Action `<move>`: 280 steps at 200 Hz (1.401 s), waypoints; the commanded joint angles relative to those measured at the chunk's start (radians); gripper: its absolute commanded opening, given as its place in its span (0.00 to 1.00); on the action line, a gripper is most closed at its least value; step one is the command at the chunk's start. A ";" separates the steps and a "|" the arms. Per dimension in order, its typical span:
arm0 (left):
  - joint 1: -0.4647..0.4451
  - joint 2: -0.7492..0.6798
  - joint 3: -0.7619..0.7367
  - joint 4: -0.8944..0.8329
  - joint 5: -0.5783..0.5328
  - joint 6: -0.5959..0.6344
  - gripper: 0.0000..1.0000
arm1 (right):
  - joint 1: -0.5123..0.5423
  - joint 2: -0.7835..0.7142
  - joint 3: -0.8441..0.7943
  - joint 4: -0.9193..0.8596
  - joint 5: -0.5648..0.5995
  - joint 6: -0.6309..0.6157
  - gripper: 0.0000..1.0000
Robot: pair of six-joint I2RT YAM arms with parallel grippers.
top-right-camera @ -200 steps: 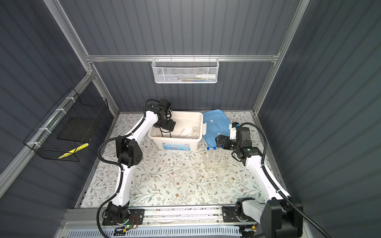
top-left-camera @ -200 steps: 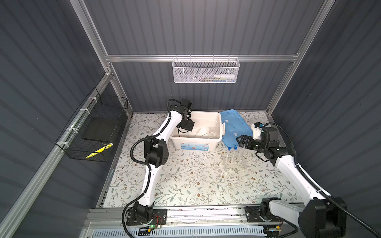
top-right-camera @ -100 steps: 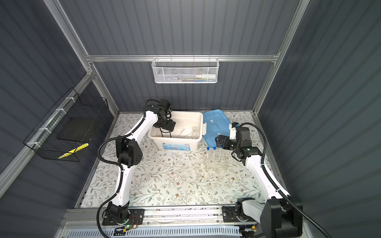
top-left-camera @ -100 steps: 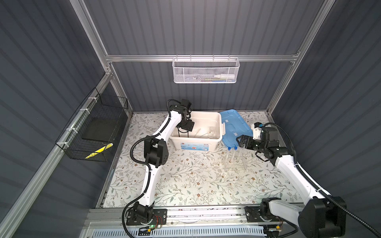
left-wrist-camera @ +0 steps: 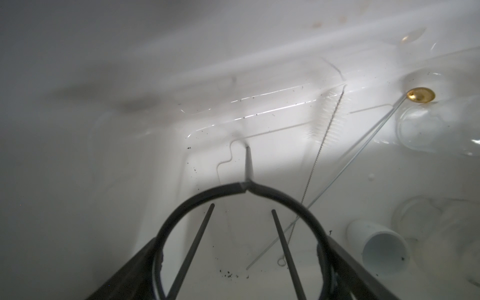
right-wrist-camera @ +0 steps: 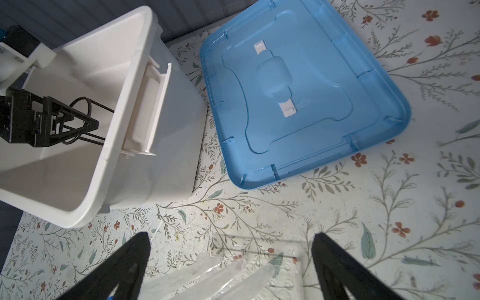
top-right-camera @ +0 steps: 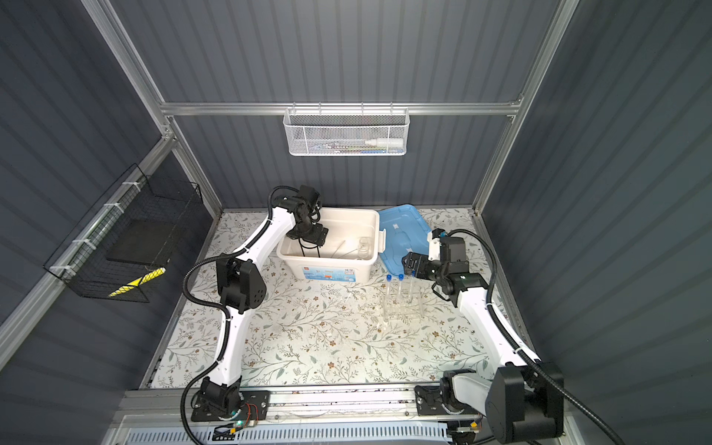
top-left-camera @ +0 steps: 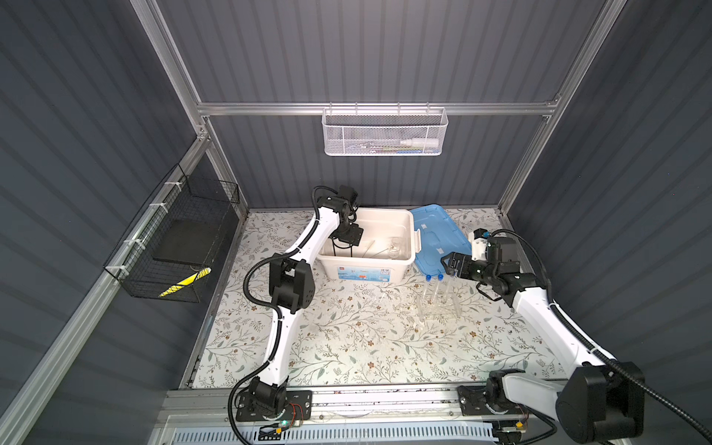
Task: Organize the chemistry lab equipment
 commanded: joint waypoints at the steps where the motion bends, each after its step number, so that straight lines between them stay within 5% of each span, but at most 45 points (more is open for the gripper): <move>1: 0.017 -0.028 0.004 -0.036 -0.006 -0.007 0.96 | -0.002 0.002 0.038 -0.013 0.007 -0.008 0.99; 150: 0.015 -0.203 -0.013 0.021 0.036 -0.068 1.00 | -0.088 0.131 0.141 -0.080 0.097 -0.038 0.99; 231: 0.015 -0.436 -0.289 0.214 0.036 -0.086 1.00 | -0.230 0.397 0.325 -0.178 0.048 -0.150 0.92; 280: 0.015 -0.566 -0.500 0.312 0.030 -0.082 1.00 | -0.276 0.630 0.546 -0.288 0.036 -0.185 0.77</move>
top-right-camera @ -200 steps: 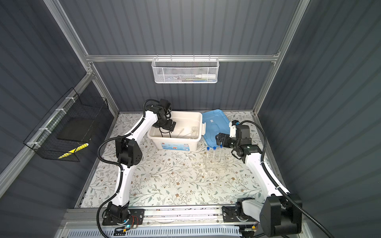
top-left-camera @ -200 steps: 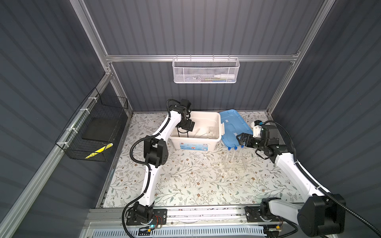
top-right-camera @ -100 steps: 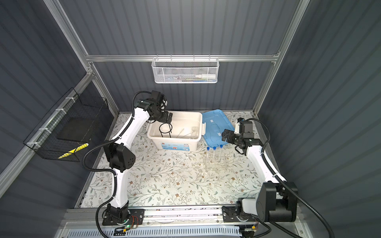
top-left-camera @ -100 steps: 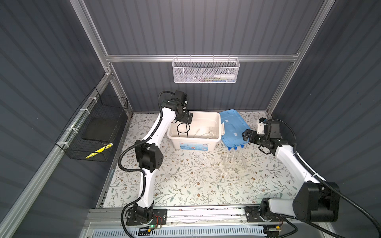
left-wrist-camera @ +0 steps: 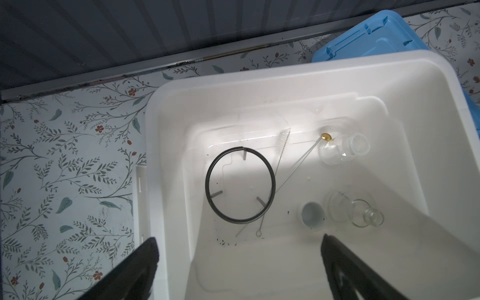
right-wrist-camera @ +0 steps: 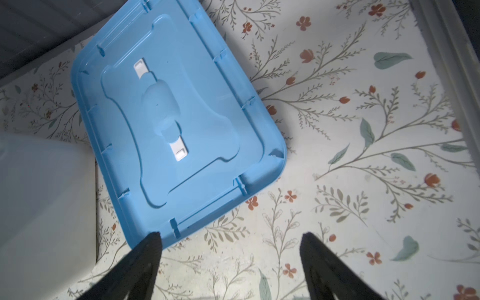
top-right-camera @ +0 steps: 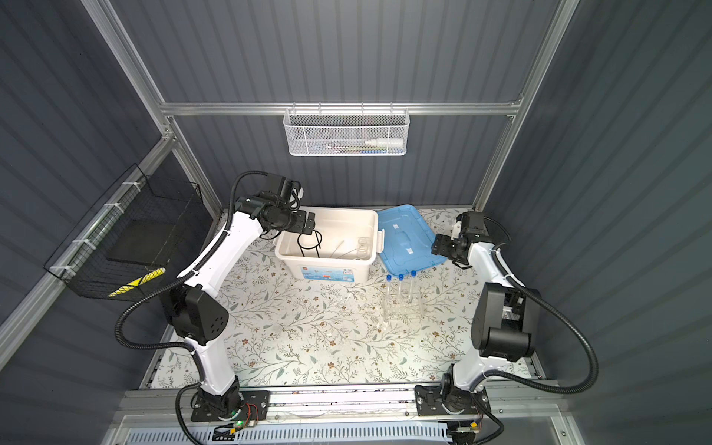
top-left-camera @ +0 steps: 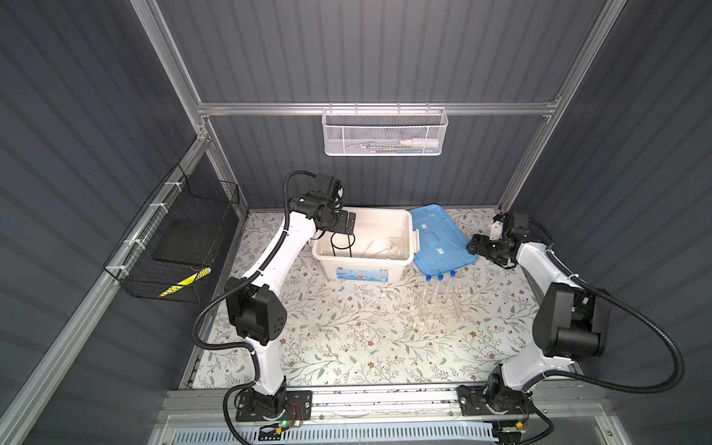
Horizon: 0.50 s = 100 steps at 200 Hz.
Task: Organize the chemistry lab equipment
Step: 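Raise the left gripper while the right gripper moves to the blue lid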
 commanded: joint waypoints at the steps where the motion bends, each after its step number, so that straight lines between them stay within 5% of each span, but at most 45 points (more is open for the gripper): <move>1: 0.007 -0.072 -0.075 0.073 0.009 -0.008 1.00 | -0.011 0.095 0.100 -0.094 -0.010 -0.043 0.77; 42: 0.007 -0.195 -0.207 0.165 0.023 -0.028 1.00 | -0.011 0.242 0.254 -0.173 0.038 -0.083 0.65; 100: 0.006 -0.313 -0.338 0.252 0.023 -0.049 1.00 | -0.012 0.352 0.344 -0.211 0.072 -0.132 0.61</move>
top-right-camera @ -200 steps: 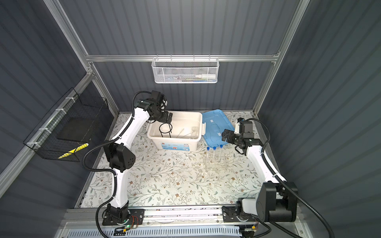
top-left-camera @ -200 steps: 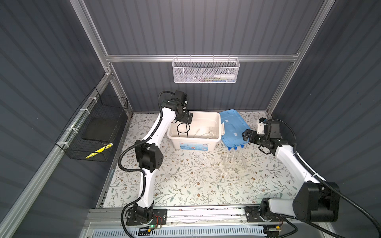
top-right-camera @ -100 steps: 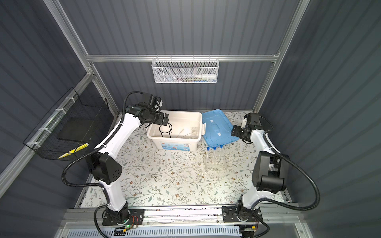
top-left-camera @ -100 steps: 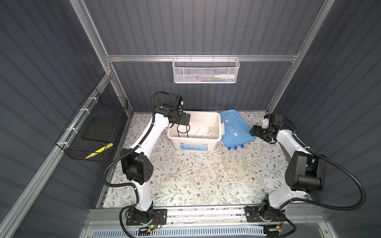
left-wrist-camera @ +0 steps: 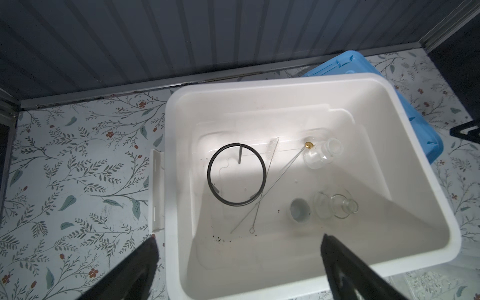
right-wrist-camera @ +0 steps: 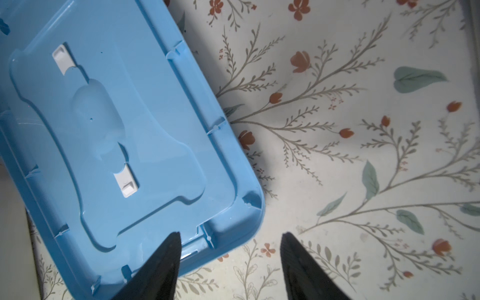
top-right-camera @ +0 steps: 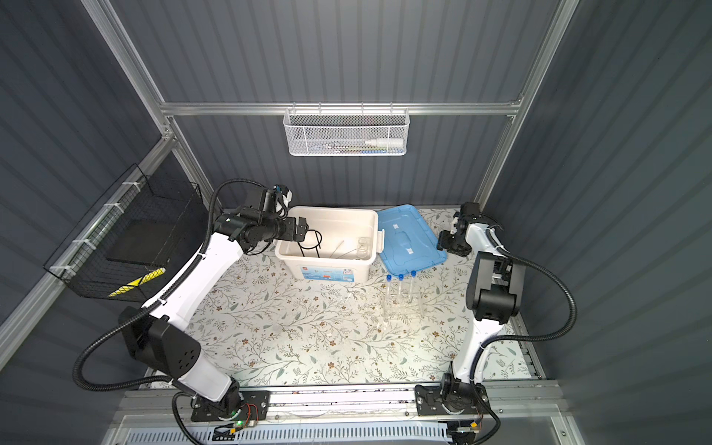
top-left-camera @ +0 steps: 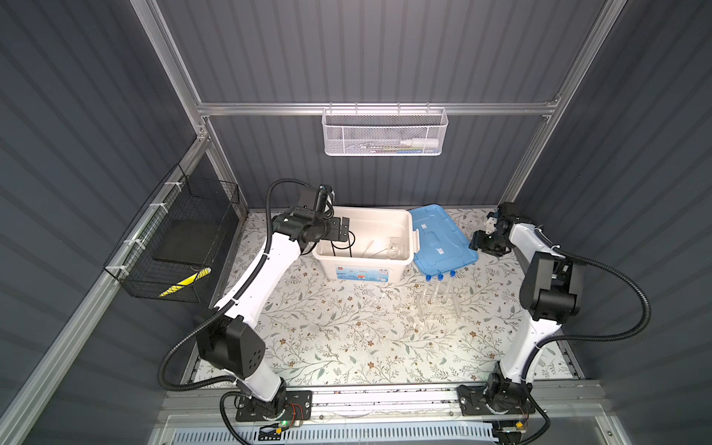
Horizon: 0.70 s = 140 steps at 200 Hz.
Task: Organize the chemistry lab equipment
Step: 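Raise the left gripper while the right gripper moves to the blue lid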
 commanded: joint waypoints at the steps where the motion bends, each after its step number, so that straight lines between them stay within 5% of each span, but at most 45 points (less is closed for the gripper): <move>1: 0.007 -0.032 -0.038 0.047 0.007 -0.020 1.00 | -0.001 0.038 0.041 -0.053 0.028 -0.042 0.61; 81: 0.007 -0.104 -0.147 0.071 -0.066 -0.044 1.00 | -0.001 0.089 0.046 -0.063 0.052 -0.066 0.54; 140: 0.007 -0.137 -0.192 0.067 -0.092 -0.048 1.00 | -0.004 0.127 0.069 -0.073 0.077 -0.049 0.36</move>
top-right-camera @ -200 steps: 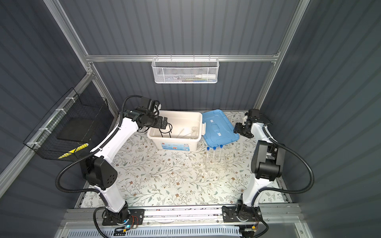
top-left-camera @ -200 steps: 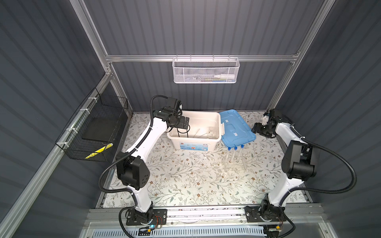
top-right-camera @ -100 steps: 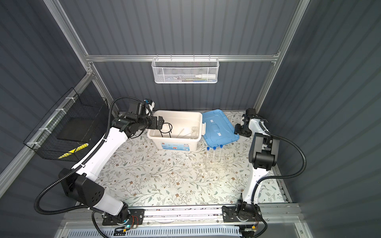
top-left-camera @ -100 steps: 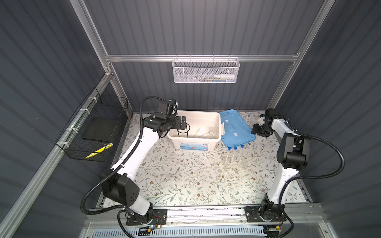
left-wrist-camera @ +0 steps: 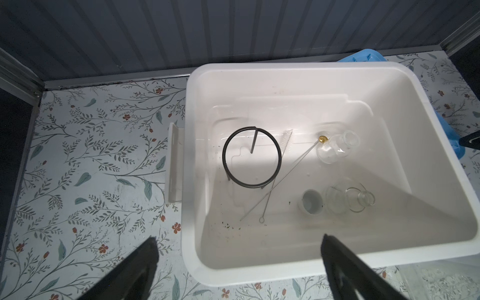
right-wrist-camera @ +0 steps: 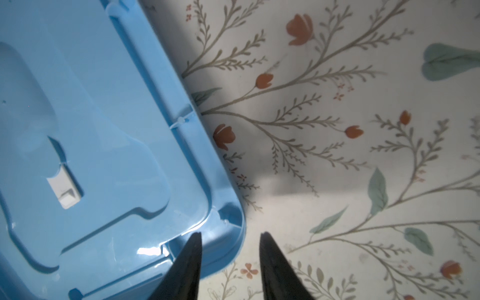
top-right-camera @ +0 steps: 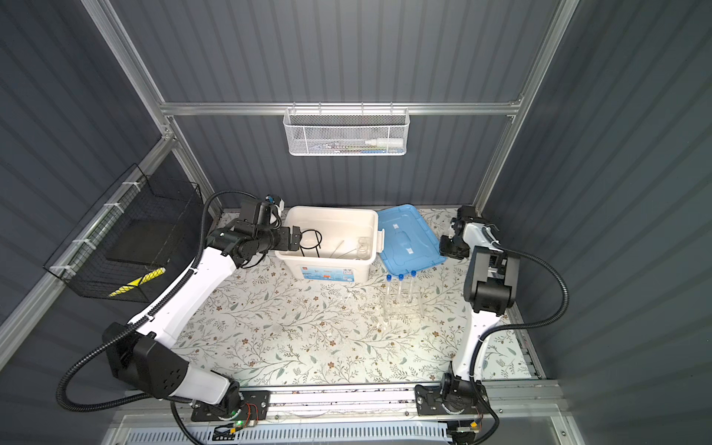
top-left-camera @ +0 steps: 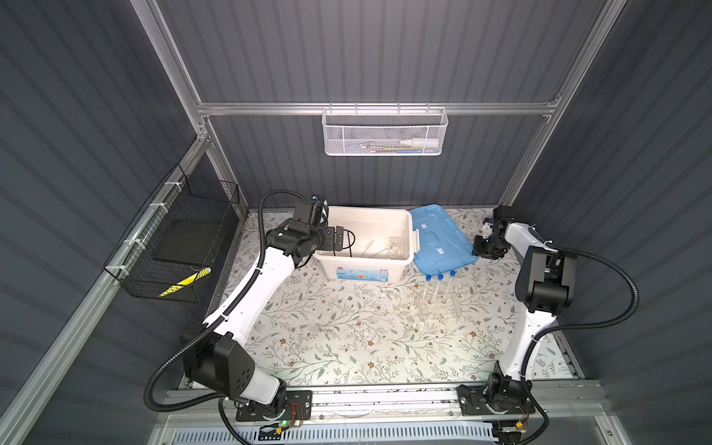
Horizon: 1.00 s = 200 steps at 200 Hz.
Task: Organize the chemistry lab equipment
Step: 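Raise the left gripper while the right gripper moves to the blue lid, then close the right gripper on the blue lid's edge farthest from the box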
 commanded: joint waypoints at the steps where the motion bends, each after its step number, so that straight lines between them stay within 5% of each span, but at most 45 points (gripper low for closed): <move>1: 0.007 -0.032 -0.025 0.010 -0.027 -0.018 1.00 | -0.004 0.034 0.025 -0.030 0.021 0.003 0.36; 116: 0.007 -0.033 -0.043 0.029 -0.005 -0.024 1.00 | -0.039 -0.018 -0.056 -0.011 0.053 0.055 0.15; 200: 0.007 -0.039 -0.081 0.041 0.006 -0.018 1.00 | -0.074 -0.164 -0.267 0.038 0.079 0.170 0.14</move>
